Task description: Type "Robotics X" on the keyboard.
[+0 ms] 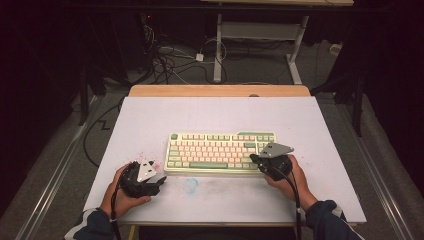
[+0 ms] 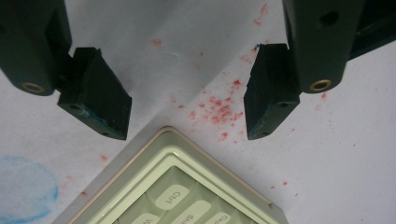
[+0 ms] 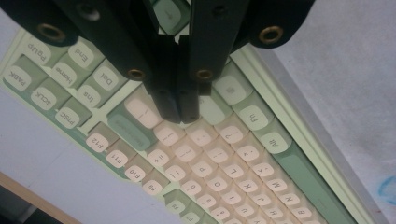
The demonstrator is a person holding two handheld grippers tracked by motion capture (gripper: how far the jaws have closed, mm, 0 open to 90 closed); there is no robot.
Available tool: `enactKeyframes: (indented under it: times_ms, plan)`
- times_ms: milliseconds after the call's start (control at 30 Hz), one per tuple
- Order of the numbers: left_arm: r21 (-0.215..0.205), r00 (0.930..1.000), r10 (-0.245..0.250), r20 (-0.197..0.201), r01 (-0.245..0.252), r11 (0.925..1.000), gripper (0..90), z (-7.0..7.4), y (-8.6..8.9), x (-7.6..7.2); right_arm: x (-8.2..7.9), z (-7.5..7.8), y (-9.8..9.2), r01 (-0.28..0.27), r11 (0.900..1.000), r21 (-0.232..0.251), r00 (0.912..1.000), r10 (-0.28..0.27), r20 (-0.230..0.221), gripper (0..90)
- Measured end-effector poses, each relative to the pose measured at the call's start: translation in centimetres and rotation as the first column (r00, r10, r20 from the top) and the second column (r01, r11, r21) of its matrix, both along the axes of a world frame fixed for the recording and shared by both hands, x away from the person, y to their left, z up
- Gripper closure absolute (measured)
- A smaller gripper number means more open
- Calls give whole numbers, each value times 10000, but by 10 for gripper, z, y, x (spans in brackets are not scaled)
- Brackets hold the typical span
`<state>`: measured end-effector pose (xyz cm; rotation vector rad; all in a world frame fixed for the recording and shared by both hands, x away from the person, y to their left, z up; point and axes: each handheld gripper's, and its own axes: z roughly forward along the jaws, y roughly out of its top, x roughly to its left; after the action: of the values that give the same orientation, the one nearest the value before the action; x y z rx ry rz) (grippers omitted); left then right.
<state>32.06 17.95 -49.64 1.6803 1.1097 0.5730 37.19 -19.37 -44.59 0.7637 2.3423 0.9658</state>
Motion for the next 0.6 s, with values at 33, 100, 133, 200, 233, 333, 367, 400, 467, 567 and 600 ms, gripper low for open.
enactKeyframes:
  times_ms: [33,100,133,200,233,333,367,400,467,567,600]
  plan:
    - [-55,10000,2,-8,-2,10000,310,0,0,0,1,0,1,12,10000,3,10000,-12,-6,900]
    - [-37,10000,-34,13,34,10000,311,0,-1,0,4,0,3,-21,10000,-1,9999,21,-104,900]
    - [6,10000,-42,3,42,10000,313,0,-1,0,5,-1,4,-4,10000,-67,9999,3,-115,900]
    - [-16,10000,-35,21,35,10000,321,1,-1,0,6,-3,6,-42,9999,-142,9998,40,-177,900]
    - [-32,10000,-34,3,34,10000,328,1,0,0,6,-4,7,-45,9997,-225,9998,40,-210,900]
    - [-193,10000,49,-11,-50,9998,408,4,1,0,7,-7,7,-48,9997,-259,9994,39,-331,900]
    - [-232,10000,-35,-36,34,9997,466,5,2,0,8,-9,7,-27,9996,-292,9994,17,-336,900]
    - [-314,10000,-71,-53,69,9995,521,6,2,0,8,-10,7,-15,9997,-227,9995,8,-325,900]
    - [-355,9997,-193,-161,187,9992,612,8,2,-1,7,-10,6,-8,9998,-204,9995,1,-310,900]
    - [-224,9989,-388,-249,383,9990,767,9,1,-3,7,-11,4,19,9999,-112,9996,-22,-273,900]
    - [-255,9981,-558,-251,552,9982,812,10,1,-4,7,-11,4,25,9999,-108,9997,-28,-259,900]
